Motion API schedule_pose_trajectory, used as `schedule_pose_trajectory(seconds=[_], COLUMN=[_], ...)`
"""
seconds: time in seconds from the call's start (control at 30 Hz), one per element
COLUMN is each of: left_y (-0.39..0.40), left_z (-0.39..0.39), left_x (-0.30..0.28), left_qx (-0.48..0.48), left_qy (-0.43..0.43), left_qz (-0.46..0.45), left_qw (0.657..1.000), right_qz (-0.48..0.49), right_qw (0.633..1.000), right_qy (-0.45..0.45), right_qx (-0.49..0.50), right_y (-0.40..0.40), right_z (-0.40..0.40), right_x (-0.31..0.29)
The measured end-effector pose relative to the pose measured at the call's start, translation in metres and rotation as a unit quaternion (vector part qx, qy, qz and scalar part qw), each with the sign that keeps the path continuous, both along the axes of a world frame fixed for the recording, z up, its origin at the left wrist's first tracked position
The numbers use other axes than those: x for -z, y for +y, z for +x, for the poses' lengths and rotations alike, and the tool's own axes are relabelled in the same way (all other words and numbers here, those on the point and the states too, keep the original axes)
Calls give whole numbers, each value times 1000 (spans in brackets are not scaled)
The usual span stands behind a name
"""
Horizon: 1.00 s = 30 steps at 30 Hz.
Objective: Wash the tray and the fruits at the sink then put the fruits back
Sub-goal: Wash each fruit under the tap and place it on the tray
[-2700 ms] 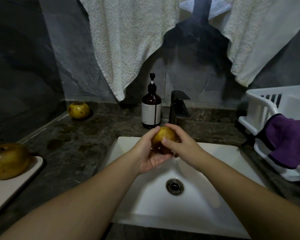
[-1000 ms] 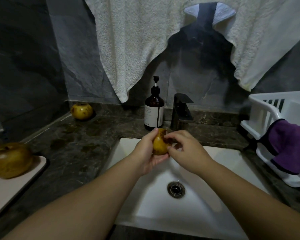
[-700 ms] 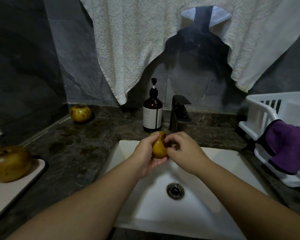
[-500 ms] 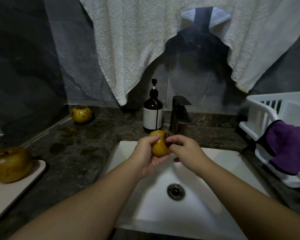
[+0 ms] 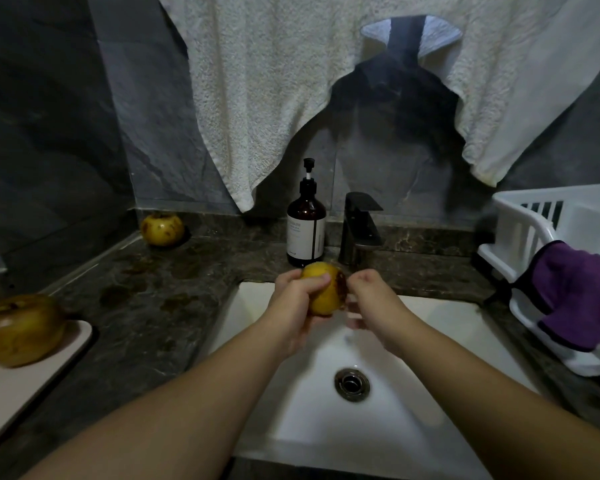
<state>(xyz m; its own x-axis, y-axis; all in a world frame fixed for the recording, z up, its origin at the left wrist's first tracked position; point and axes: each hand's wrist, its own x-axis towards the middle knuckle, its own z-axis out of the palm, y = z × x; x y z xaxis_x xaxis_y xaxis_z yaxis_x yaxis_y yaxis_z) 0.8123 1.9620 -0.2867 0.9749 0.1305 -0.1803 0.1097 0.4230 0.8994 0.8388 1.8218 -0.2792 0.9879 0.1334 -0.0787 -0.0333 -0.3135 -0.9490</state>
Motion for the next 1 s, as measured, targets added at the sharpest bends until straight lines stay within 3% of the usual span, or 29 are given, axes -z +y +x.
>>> schedule_pose_trajectory(seconds=[0.1,0.17,0.23,0.3,0.37,0.47,0.5,0.57,0.63,0.67,0.77,0.8,0.9,0.93,1.0], left_y=[-3,-7,-8,-9,-10,-11,-11,-7,-4,-4,-13,-16,-17,-16,-16], left_z=[0,-2,-3,-2,0,3,5,6,2,3,10,10,3,3,8], left_x=[3,1,-3,-5,-5,3,5,3,0,1,8,9,-3,-3,1], left_qx=[21,57,64,52,65,50,54,107,166,158,50,43,118,136,132], left_qy=[-70,-85,-54,1,16,-11,-3,59,102,91,-25,-32,76,96,75], left_qz=[137,194,129,111,220,333,314,190,102,108,265,272,128,102,131], left_qw=[988,976,988,992,973,942,948,974,976,977,963,961,982,981,980], right_qz=[113,169,182,104,36,50,43,-59,-123,-105,23,12,-126,-131,-28], right_qw=[975,957,967,993,998,998,999,991,967,973,999,1000,968,962,994], right_qy=[184,218,165,38,-42,35,22,-117,-215,-191,31,23,-215,-238,-109], right_qx=[-48,-87,-66,-42,-42,-20,-21,-37,-66,-75,-17,3,34,25,17], right_y=[0,-2,-3,-3,3,11,10,1,-8,-9,1,3,-2,-5,-5], right_z=[-2,-5,-5,0,0,-4,-4,-2,0,-1,-2,-2,-2,-2,1], right_x=[-1,0,2,4,7,7,8,9,9,9,7,7,13,13,8])
